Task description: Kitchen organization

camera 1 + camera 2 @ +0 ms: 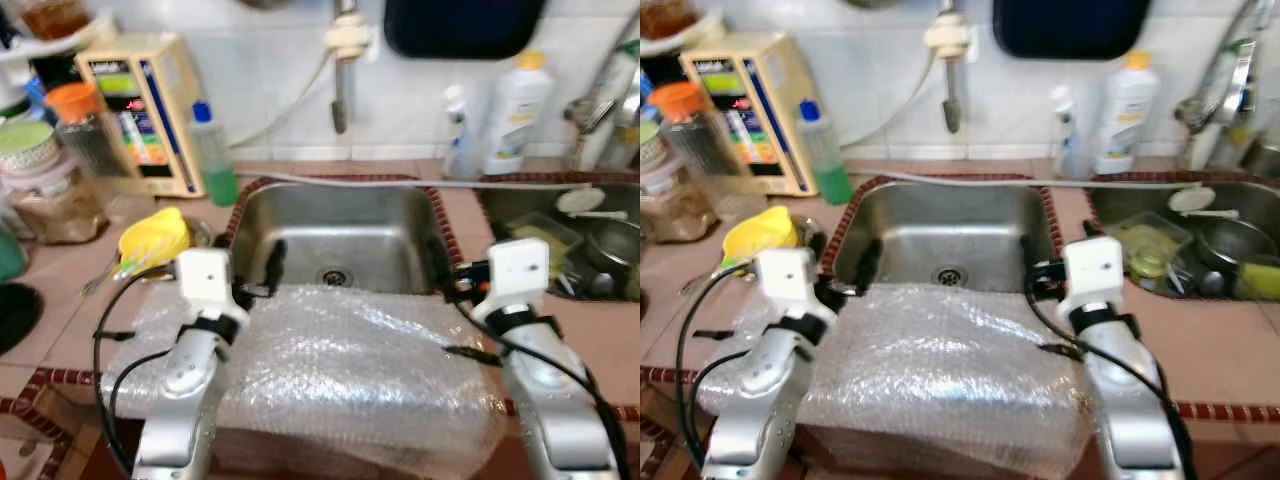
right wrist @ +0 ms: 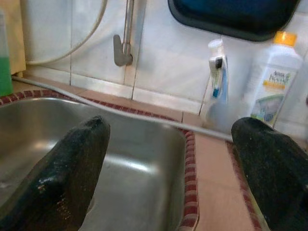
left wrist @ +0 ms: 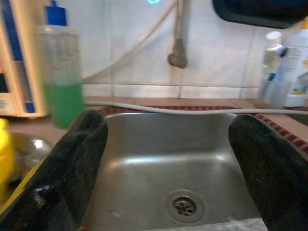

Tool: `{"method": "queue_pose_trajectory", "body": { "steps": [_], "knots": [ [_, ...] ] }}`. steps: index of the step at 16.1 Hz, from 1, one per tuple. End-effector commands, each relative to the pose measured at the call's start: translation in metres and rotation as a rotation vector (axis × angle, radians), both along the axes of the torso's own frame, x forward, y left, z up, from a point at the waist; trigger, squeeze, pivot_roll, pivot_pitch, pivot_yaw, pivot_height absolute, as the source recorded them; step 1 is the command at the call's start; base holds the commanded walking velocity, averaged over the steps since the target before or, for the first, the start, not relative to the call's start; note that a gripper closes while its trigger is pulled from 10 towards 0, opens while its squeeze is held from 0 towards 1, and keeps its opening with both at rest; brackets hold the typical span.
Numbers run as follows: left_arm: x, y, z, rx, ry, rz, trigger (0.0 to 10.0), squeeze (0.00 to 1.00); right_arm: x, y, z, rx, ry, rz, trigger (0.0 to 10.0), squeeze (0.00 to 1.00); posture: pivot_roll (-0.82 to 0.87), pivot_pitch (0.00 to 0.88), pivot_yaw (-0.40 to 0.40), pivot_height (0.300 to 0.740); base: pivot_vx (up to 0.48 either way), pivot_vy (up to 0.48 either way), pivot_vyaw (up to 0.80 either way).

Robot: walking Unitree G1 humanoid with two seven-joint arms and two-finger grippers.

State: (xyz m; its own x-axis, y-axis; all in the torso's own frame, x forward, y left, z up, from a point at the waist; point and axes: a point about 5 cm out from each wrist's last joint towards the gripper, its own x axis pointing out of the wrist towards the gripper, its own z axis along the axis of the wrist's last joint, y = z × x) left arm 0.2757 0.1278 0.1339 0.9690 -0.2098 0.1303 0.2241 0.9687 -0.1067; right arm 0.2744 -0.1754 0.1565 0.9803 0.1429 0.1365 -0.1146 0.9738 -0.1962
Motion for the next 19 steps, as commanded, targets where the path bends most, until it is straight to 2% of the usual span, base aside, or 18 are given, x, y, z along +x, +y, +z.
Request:
{"method": "queue_pose_trajectory", "body": {
  "steps": [1,9,12,15,19],
  "knots": [
    [0.001,0.011,0.001,0.016,0.002,0.038,10.0,0.00,0.001,0.008,0.004,0.013,-0.016,0.027,10.0,0.00,-0.02,0.000,0.058,0.740,0.000,0.000,0.00],
    [0.005,0.024,0.004,0.061,-0.003,0.161,10.0,0.00,0.002,0.017,0.003,0.083,0.033,0.069,10.0,0.00,-0.02,0.000,0.059,0.740,0.000,0.000,0.00],
    [0.008,0.049,0.008,0.108,-0.023,0.326,10.0,0.00,-0.002,0.032,0.008,0.086,0.031,0.170,10.0,0.00,-0.02,0.000,0.058,0.740,0.000,0.000,0.00],
    [0.006,0.059,0.004,0.138,-0.007,0.393,10.0,0.00,-0.007,0.047,0.007,0.168,0.068,0.302,10.0,0.00,-0.02,0.000,0.056,0.740,0.000,0.000,0.00],
    [0.007,0.068,-0.004,0.124,0.038,0.455,10.0,0.00,-0.015,0.054,0.001,0.132,0.147,0.415,10.0,0.00,-0.03,0.000,0.055,0.740,0.000,0.000,0.00]
  ]
}}
